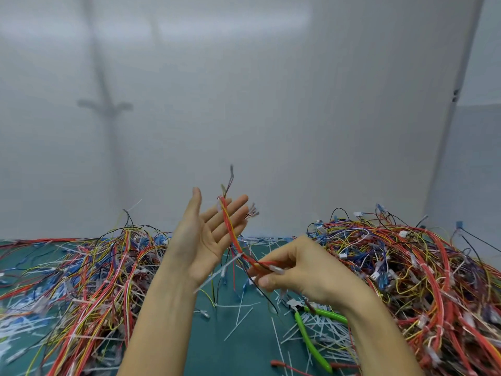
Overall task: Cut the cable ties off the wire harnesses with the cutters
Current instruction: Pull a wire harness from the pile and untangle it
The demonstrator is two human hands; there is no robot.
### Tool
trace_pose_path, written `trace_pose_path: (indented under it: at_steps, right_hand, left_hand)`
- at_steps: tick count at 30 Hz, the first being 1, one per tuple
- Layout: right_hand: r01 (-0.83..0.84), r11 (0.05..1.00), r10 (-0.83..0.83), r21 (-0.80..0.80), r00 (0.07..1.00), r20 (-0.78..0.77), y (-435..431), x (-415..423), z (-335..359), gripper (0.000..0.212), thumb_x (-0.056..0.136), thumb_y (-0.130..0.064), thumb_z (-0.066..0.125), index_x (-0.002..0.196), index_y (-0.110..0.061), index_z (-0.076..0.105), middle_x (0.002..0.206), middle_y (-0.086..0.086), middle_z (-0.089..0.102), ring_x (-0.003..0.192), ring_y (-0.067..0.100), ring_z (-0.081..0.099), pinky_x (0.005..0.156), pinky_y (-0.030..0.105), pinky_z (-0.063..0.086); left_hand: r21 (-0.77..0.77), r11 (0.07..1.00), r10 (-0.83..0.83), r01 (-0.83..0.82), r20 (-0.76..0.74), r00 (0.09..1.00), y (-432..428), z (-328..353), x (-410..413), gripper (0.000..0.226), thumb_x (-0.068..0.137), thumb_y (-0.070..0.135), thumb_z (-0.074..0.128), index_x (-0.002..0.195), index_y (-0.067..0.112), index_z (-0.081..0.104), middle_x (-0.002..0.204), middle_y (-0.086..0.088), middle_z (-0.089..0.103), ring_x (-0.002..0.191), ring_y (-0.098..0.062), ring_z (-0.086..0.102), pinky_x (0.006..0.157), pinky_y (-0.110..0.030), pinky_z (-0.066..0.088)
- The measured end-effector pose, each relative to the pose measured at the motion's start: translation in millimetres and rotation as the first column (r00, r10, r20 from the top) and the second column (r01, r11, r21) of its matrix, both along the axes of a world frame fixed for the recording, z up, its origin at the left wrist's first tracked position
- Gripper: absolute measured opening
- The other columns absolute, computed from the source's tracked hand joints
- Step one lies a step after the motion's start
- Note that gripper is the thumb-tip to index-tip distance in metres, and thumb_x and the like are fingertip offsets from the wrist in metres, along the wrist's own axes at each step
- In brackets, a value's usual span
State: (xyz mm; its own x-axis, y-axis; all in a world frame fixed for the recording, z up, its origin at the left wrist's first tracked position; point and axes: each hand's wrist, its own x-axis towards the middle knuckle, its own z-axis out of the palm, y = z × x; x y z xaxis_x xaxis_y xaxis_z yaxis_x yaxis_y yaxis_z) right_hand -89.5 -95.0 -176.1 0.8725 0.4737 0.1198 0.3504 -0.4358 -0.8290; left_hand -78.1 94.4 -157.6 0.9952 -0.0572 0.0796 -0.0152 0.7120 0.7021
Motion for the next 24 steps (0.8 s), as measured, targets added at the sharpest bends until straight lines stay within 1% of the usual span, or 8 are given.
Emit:
trace_pose_path:
  at_steps: [3,6,9,12,15,17,20,24]
  right_hand:
    - [-0.079,0.983,0.072,-0.168,0.996,-0.045,-3,1,-1,0.034,0.076,-0.015,0.084,0.109,-0.022,0.077,0.089,-0.006,0.076,0.070,-0.003,0.063,0.069,0.017,0.050]
    - [-0.133,0.948,0.123,-0.289,0.991,-0.054,-9,0,0,0.073,0.071,-0.037,0.087,0.137,-0.035,0.055,0.124,-0.014,0.066,0.108,-0.004,0.062,0.093,0.019,0.050]
    - [-0.084,0.977,0.081,-0.198,0.996,-0.023,-9,-6,3,0.092,0.070,-0.060,0.079,0.148,-0.044,0.032,0.140,-0.024,0.047,0.127,-0.004,0.047,0.103,0.022,0.041]
    - [0.094,0.992,-0.093,0.084,0.996,-0.017,2,-6,7,0.072,0.085,-0.056,0.064,0.148,-0.036,0.036,0.140,-0.018,0.047,0.125,0.002,0.049,0.102,0.026,0.043]
    - [0.225,0.878,-0.208,0.422,0.974,-0.086,11,-3,10,0.034,0.096,-0.047,0.050,0.119,-0.026,0.064,0.120,-0.011,0.070,0.109,0.003,0.064,0.097,0.031,0.051]
    - [0.243,0.790,-0.178,0.563,0.969,-0.168,13,-5,13,0.035,0.099,-0.046,0.044,0.106,-0.022,0.069,0.106,-0.008,0.076,0.098,0.002,0.070,0.088,0.028,0.054]
    - [0.200,0.778,-0.132,0.595,0.979,-0.156,11,-7,16,0.046,0.095,-0.050,0.045,0.106,-0.016,0.073,0.099,-0.002,0.077,0.093,0.009,0.072,0.076,0.024,0.053]
    - [0.057,0.862,-0.078,0.503,0.997,0.019,12,-11,16,0.039,0.091,-0.041,0.062,0.076,-0.006,0.073,0.062,0.018,0.062,0.051,0.020,0.053,0.046,0.024,0.038]
  left_hand:
    - [0.055,0.997,0.060,-0.059,-0.020,0.998,-3,-6,4,0.035,0.104,0.026,0.040,0.122,-0.002,0.050,0.095,-0.015,0.076,0.067,-0.016,0.075,0.054,-0.026,0.058]
    - [0.204,0.974,0.098,-0.102,0.032,0.995,-5,-10,4,0.019,0.106,0.012,0.034,0.110,0.004,0.051,0.095,-0.016,0.075,0.076,-0.024,0.075,0.057,-0.029,0.059]
    - [0.362,0.916,0.136,-0.174,0.130,0.982,-9,-12,3,0.019,0.104,0.008,0.037,0.106,0.008,0.056,0.106,-0.014,0.074,0.085,-0.027,0.075,0.068,-0.032,0.062]
    - [0.502,0.832,0.101,-0.237,0.282,0.954,-13,-12,0,0.018,0.100,0.003,0.047,0.107,0.010,0.062,0.112,-0.010,0.073,0.095,-0.026,0.073,0.084,-0.033,0.059]
    - [0.658,0.709,-0.046,-0.254,0.402,0.914,-16,-10,-5,0.021,0.095,-0.006,0.049,0.099,0.009,0.064,0.108,-0.008,0.074,0.102,-0.026,0.071,0.092,-0.034,0.053]
    - [0.747,0.606,-0.169,-0.272,0.455,0.874,-20,-8,-8,0.018,0.093,-0.009,0.052,0.094,0.003,0.066,0.107,-0.013,0.074,0.105,-0.023,0.069,0.091,-0.026,0.052]
    - [0.848,0.454,-0.291,-0.273,0.431,0.854,-28,-4,-13,0.020,0.094,-0.008,0.054,0.086,0.003,0.070,0.098,-0.003,0.076,0.101,-0.009,0.069,0.089,-0.015,0.047]
    - [0.945,0.177,-0.369,-0.275,0.323,0.872,-32,-7,-17,0.033,0.093,-0.006,0.057,0.081,0.020,0.073,0.067,0.033,0.066,0.072,0.014,0.062,0.067,-0.003,0.043]
